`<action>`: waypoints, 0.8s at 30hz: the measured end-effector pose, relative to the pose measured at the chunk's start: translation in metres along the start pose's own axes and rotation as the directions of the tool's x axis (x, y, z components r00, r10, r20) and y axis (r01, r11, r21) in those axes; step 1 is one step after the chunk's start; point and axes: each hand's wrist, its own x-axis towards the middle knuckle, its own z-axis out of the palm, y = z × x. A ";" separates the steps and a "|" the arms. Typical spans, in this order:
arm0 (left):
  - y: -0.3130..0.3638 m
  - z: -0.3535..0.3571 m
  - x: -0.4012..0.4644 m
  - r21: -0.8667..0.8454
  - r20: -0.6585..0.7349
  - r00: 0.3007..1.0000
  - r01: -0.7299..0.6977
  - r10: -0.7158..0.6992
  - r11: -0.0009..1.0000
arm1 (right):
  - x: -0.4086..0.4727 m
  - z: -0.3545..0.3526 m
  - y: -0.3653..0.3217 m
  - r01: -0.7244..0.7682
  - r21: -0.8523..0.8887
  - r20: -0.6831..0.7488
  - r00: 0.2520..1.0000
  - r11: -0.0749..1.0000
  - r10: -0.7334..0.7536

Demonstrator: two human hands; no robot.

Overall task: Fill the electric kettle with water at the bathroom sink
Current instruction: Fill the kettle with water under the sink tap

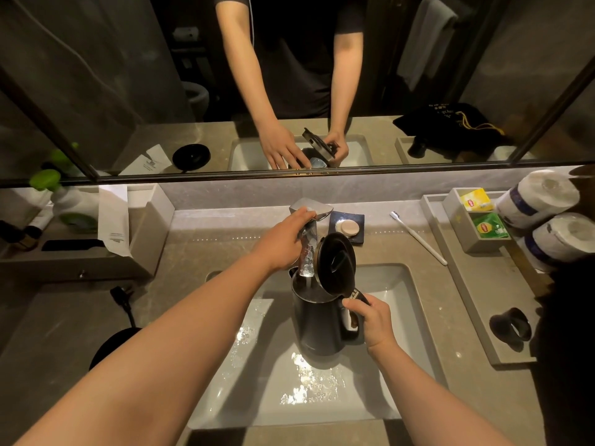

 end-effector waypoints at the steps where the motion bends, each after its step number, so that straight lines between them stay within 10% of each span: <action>1: 0.000 0.000 0.000 -0.004 -0.002 1.000 -0.001 0.001 1.000 | 0.001 0.000 0.000 0.003 0.006 -0.003 1.000 1.000 -0.003; 24: -0.002 0.001 0.002 0.003 -0.001 1.000 0.007 -0.007 1.000 | 0.003 0.002 0.002 -0.008 -0.023 0.002 1.000 1.000 0.008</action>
